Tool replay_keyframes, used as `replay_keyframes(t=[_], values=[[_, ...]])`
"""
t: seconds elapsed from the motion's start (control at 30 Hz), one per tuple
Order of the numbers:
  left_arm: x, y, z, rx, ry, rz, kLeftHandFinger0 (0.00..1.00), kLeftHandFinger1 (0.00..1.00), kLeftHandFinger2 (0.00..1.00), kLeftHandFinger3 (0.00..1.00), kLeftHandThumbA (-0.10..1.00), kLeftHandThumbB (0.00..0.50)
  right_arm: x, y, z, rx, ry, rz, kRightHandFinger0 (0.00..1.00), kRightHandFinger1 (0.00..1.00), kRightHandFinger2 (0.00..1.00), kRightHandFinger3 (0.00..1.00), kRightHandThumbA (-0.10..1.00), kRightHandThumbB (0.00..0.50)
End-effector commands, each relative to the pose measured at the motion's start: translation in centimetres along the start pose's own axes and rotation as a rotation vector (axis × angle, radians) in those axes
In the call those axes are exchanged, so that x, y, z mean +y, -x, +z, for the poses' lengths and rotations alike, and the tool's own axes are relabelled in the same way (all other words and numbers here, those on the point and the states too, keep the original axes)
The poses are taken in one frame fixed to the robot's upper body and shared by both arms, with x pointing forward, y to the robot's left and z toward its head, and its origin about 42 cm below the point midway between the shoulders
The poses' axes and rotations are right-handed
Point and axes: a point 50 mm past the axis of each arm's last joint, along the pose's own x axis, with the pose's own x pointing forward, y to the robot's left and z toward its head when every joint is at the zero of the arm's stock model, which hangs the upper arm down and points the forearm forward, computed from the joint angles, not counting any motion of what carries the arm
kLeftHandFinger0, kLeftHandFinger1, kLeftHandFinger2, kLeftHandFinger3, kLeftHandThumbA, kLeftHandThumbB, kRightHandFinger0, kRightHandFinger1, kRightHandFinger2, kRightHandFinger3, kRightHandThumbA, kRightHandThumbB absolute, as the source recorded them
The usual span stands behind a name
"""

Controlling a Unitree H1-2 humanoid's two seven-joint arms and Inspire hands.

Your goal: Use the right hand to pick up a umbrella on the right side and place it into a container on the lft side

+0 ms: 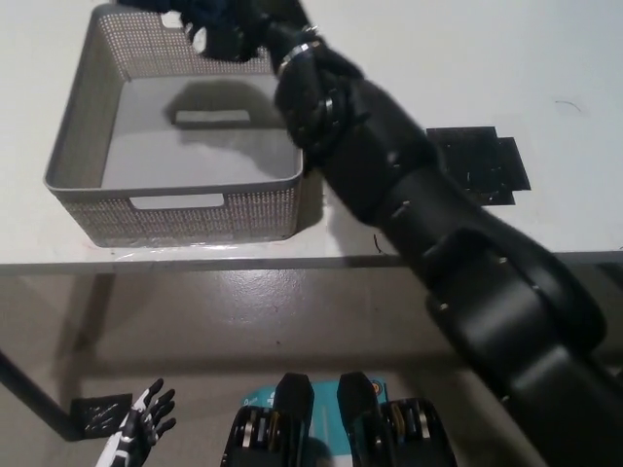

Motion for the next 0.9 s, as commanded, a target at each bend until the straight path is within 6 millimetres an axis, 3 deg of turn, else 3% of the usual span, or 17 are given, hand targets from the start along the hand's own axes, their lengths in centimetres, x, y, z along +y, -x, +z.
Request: replay_keyframes(t=[0.0, 0.07, 0.1, 0.13, 0.2, 0.27, 0.3, 0.37, 0.4, 0.47, 0.5, 0.57, 0.63, 0.67, 0.7, 0.8, 0.87], values=[[0.1, -0.1, 1.0, -0.055, -0.017, -0.02, 1.0, 1.0, 1.0, 1.0, 1.0, 0.272, -1.9, -1.5, 4.7, -0.108, -0.046, -0.06, 0.0, 0.03, 0.59, 0.5, -0.1, 0.234], [0.0, 0.2, 1.1, -0.054, -0.017, -0.019, 1.0, 1.0, 1.0, 1.0, 1.0, 0.252, -0.5, -1.1, 4.0, -0.077, -0.045, -0.039, 0.07, 0.16, 0.61, 0.55, -0.1, 0.26], [0.0, 0.1, 1.4, -0.066, -0.04, -0.021, 1.0, 1.0, 1.0, 1.0, 1.0, 0.241, 0.6, -0.7, 3.2, -0.05, -0.051, -0.03, 0.12, 0.19, 0.51, 0.51, -0.1, 0.264], [-0.1, 0.1, 1.5, -0.068, -0.044, -0.02, 1.0, 1.0, 1.0, 1.0, 1.0, 0.243, 1.1, -0.5, 2.7, -0.03, -0.068, -0.019, 0.01, 0.11, 0.45, 0.48, -0.1, 0.254], [0.0, 0.2, 1.7, -0.067, -0.035, -0.029, 1.0, 1.0, 1.0, 1.0, 1.0, 0.24, 2.1, 0.0, 1.8, 0.018, -0.11, 0.01, 0.0, 0.06, 0.43, 0.48, -0.1, 0.245], [-0.1, -0.1, 2.1, -0.074, -0.04, -0.041, 1.0, 1.0, 1.0, 1.0, 1.0, 0.239, 3.2, 0.6, 0.5, 0.036, -0.093, 0.031, 0.0, 0.0, 0.49, 0.48, -0.1, 0.24], [0.0, -0.2, 2.3, -0.079, -0.048, -0.043, 1.0, 1.0, 1.0, 1.0, 1.0, 0.246, 3.7, 0.9, -0.1, 0.052, -0.087, 0.035, 0.0, 0.04, 0.6, 0.56, -0.1, 0.235], [0.0, -0.6, 2.6, -0.092, -0.058, -0.065, 1.0, 1.0, 1.0, 1.0, 1.0, 0.24, 4.3, 1.4, -1.5, 0.11, -0.051, 0.053, 0.29, 0.34, 0.81, 0.73, -0.1, 0.222], [-0.1, -0.8, 2.7, -0.094, -0.057, -0.071, 1.0, 1.0, 1.0, 1.0, 1.0, 0.229, 4.5, 1.6, -2.1, 0.128, -0.054, 0.056, 0.33, 0.34, 0.69, 0.63, -0.1, 0.224], [0.0, -1.3, 3.0, -0.1, -0.074, -0.092, 1.0, 1.0, 1.0, 1.0, 1.0, 0.207, 5.0, 2.2, -3.3, 0.165, -0.066, 0.067, 0.22, 0.28, 0.55, 0.52, -0.1, 0.219], [-0.1, -1.5, 3.1, -0.1, -0.076, -0.098, 1.0, 1.0, 1.0, 1.0, 1.0, 0.194, 5.2, 2.5, -4.0, 0.18, -0.072, 0.068, 0.02, 0.14, 0.5, 0.51, -0.1, 0.206], [-0.1, -1.9, 3.3, -0.095, -0.057, -0.122, 1.0, 1.0, 1.0, 1.0, 1.0, 0.185, 5.4, 2.9, -5.0, 0.199, -0.069, 0.069, 0.03, 0.19, 0.56, 0.59, -0.01, 0.211], [-0.4, -2.6, 3.5, -0.104, -0.051, -0.151, 1.0, 1.0, 1.0, 1.0, 1.0, 0.168, 5.1, 3.0, -6.0, 0.236, -0.056, 0.12, 0.61, 0.82, 1.0, 1.0, 0.51, 0.285], [-0.6, -3.0, 3.5, -0.106, -0.052, -0.167, 1.0, 1.0, 1.0, 1.0, 1.0, 0.164, 4.8, 3.1, -6.6, 0.258, -0.072, 0.157, 0.9, 1.0, 1.0, 1.0, 0.69, 0.351], [-0.7, -3.1, 3.6, -0.106, -0.056, -0.173, 1.0, 1.0, 1.0, 1.0, 1.0, 0.167, 4.7, 3.2, -6.9, 0.267, -0.069, 0.179, 1.0, 1.0, 1.0, 1.0, 0.78, 0.381], [-1.0, -3.5, 4.0, -0.108, -0.07, -0.195, 1.0, 1.0, 1.0, 1.0, 1.0, 0.159, 4.1, 3.3, -8.0, 0.28, -0.034, 0.204, 1.0, 1.0, 1.0, 1.0, 0.94, 0.451], [-1.2, -3.7, 4.1, -0.101, -0.072, -0.203, 1.0, 1.0, 1.0, 1.0, 1.0, 0.167, 3.5, 3.4, -8.6, 0.294, -0.025, 0.209, 1.0, 1.0, 1.0, 1.0, 1.0, 0.44]])
